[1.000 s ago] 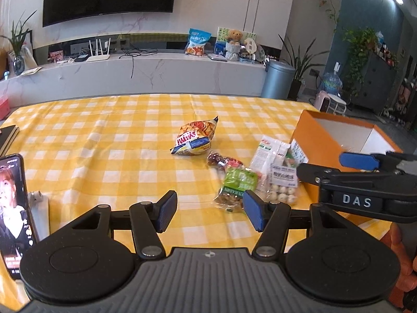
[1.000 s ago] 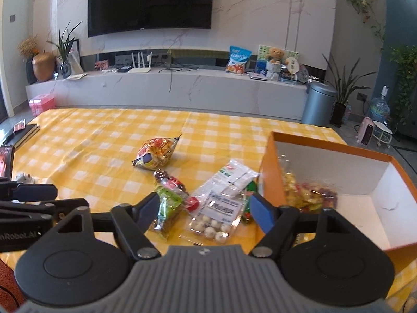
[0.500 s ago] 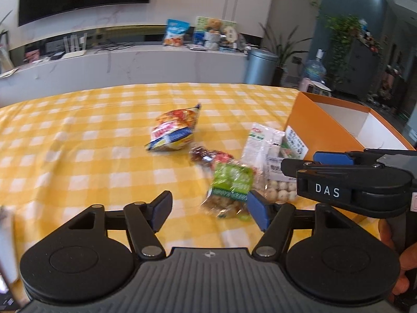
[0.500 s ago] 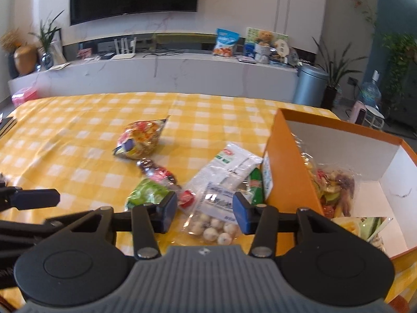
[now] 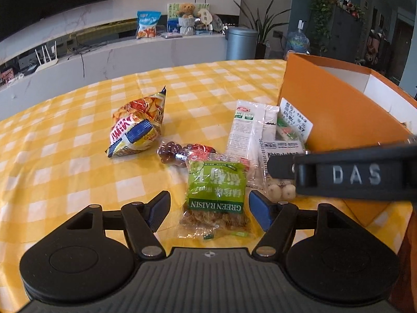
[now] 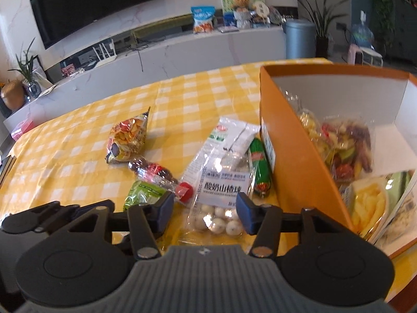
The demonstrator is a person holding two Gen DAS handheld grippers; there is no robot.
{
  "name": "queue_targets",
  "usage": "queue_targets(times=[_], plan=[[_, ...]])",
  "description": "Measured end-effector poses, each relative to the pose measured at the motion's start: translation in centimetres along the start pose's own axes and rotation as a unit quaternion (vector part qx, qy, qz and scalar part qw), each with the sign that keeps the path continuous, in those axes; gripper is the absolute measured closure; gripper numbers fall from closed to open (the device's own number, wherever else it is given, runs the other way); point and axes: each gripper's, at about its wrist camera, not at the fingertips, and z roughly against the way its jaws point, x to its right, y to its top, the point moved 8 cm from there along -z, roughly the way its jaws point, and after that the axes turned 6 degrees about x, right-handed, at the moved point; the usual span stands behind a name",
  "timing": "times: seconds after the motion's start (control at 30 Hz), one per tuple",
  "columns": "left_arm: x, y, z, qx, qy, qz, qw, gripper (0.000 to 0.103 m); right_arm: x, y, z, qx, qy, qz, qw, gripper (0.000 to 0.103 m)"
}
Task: Organize snacks
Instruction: 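Grasp the green raisin bag with the left gripper while the right gripper grasps the yogurt-ball pack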
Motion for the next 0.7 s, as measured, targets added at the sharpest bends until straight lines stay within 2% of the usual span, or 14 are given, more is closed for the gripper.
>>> queue_targets(times=[0.1, 0.17, 0.27, 0.43, 0.7], plan=[[0.1, 0.1, -0.6, -0.006, 0.004, 0.002, 1.0000, 0.029, 0.0, -0.3, -0.3, -0.002, -0.008, -0.010, 1.000, 0.044], [0.2, 0.0, -0.8, -0.011, -0.002, 0.003, 0.9999, 0.042, 0.0, -0.5, -0.4, 0.000, -0.017, -0.018, 1.000, 0.042], [0.1, -0.2, -0.5, -0.008, -0.001, 0.008, 0.9999, 0.048, 0.1, -0.5, -0.5, 0.009, -0.033, -0.034, 0.999, 0.041], [-1.8, -0.6, 1.1, -0.004, 0.035, 0.047, 0.9983, 0.050, 0.0, -0.5, -0.9, 0.017, -0.059, -0.038, 0.997, 0.037], [-3.6, -1.1, 3.1, 0.001, 0.047, 0.086, 0.9952, 0.051, -0.3, -1.2, -2.6, 0.009, -0.098, -0.011, 0.995, 0.033]])
